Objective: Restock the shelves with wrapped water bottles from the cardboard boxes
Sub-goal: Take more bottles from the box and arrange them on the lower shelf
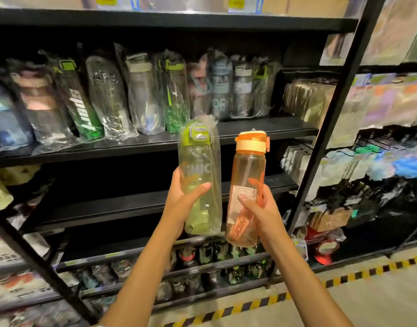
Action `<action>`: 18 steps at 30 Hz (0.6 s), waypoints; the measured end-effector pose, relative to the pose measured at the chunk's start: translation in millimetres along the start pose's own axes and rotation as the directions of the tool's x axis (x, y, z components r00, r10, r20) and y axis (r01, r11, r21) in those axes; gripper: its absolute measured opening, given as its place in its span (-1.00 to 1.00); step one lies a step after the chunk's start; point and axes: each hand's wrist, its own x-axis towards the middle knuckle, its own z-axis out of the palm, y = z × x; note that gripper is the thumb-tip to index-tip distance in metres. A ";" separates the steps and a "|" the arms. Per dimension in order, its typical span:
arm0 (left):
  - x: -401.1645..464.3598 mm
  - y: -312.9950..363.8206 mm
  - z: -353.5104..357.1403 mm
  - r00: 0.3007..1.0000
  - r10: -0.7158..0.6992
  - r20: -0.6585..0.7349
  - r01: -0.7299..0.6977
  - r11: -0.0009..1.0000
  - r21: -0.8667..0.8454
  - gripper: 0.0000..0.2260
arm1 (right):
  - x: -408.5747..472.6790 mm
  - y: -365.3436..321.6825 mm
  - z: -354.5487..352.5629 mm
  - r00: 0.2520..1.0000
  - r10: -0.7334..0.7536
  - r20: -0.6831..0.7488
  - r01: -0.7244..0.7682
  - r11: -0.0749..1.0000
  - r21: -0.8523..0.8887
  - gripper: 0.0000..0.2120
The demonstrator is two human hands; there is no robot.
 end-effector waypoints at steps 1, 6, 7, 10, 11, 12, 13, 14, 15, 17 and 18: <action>12.6 3.8 6.3 1.000 0.018 -0.017 -0.018 1.000 0.004 -0.28 | 9.5 -4.1 -5.0 1.000 -0.003 0.002 0.003 1.000 0.013 -0.38; 86.9 23.6 30.7 0.988 0.120 -0.098 -0.118 0.993 0.028 -0.29 | 68.3 -22.5 -29.2 0.999 -0.042 0.019 0.042 0.998 0.041 -0.38; 103.4 27.5 34.0 0.984 0.138 -0.117 -0.134 0.990 0.041 -0.21 | 81.6 -26.3 -33.0 0.998 -0.053 0.029 0.052 0.998 0.033 -0.36; 152.0 39.4 42.6 0.971 0.160 -0.178 -0.152 0.987 0.057 -0.05 | 122.9 -36.6 -43.4 0.997 -0.058 0.056 0.057 0.998 0.024 -0.35; 166.8 43.2 45.3 0.964 0.174 -0.203 -0.164 0.984 0.066 -0.05 | 135.5 -40.4 -46.5 0.996 -0.058 0.070 0.057 0.998 0.020 -0.36; 182.2 46.1 48.2 0.954 0.197 -0.225 -0.182 0.980 0.084 -0.08 | 147.0 -43.6 -50.0 0.995 -0.059 0.082 0.058 0.998 0.015 -0.36; 197.6 49.2 51.1 0.945 0.217 -0.245 -0.196 0.975 0.107 -0.09 | 158.6 -47.0 -53.8 0.994 -0.062 0.087 0.062 0.998 0.010 -0.36; 212.6 51.6 53.3 0.936 0.230 -0.265 -0.202 0.971 0.130 -0.07 | 170.2 -49.8 -57.1 0.994 -0.067 0.091 0.066 0.998 0.006 -0.35; 226.1 53.2 54.9 0.929 0.234 -0.285 -0.197 0.968 0.153 -0.02 | 180.6 -52.2 -60.1 0.993 -0.069 0.097 0.068 0.998 0.005 -0.34; 248.2 54.6 58.3 0.917 0.241 -0.318 -0.186 0.963 0.194 0.06 | 199.4 -56.5 -65.3 0.991 -0.070 0.118 0.069 0.998 0.013 -0.33; 257.8 53.6 60.1 0.913 0.245 -0.326 -0.180 0.959 0.218 0.06 | 207.6 -57.7 -67.7 0.989 -0.072 0.126 0.070 0.997 0.019 -0.33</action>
